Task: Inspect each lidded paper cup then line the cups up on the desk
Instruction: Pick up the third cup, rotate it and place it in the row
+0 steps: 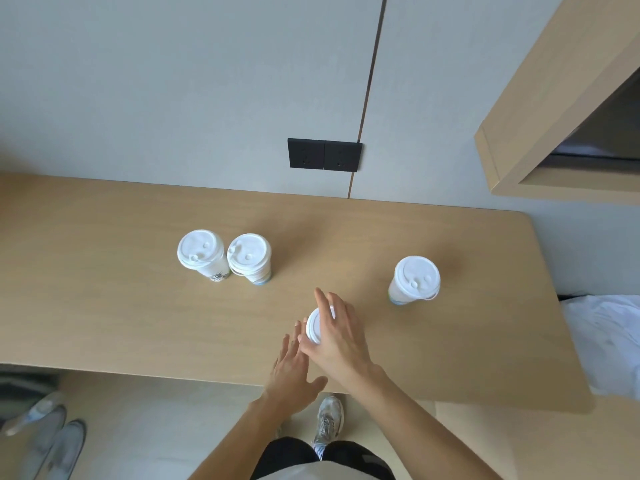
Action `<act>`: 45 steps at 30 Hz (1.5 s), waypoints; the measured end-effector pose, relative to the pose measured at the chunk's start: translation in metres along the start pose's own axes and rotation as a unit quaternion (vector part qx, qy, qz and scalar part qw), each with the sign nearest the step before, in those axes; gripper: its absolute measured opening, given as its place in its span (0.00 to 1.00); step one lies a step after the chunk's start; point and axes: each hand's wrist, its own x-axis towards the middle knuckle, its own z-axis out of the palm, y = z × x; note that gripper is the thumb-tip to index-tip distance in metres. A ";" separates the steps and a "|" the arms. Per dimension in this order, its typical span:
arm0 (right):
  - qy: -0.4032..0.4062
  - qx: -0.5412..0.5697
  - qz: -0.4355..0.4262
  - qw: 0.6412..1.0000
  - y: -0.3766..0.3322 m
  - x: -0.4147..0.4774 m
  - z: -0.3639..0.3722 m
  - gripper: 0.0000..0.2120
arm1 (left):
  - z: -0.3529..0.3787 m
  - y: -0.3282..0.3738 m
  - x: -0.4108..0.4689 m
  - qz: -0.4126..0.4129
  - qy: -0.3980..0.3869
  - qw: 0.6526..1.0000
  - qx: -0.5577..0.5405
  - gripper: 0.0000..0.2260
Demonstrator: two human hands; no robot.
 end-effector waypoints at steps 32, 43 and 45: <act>0.050 0.207 0.358 0.909 0.016 0.039 0.015 0.44 | -0.055 0.061 0.061 -0.352 0.105 0.909 -0.194 0.32; 0.067 0.245 0.419 0.872 0.007 0.033 0.013 0.29 | -0.064 0.052 0.069 -0.246 0.059 0.952 -0.170 0.26; 0.061 0.321 0.497 0.804 0.001 0.024 0.013 0.30 | -0.071 0.047 0.079 -0.156 0.033 0.978 -0.135 0.24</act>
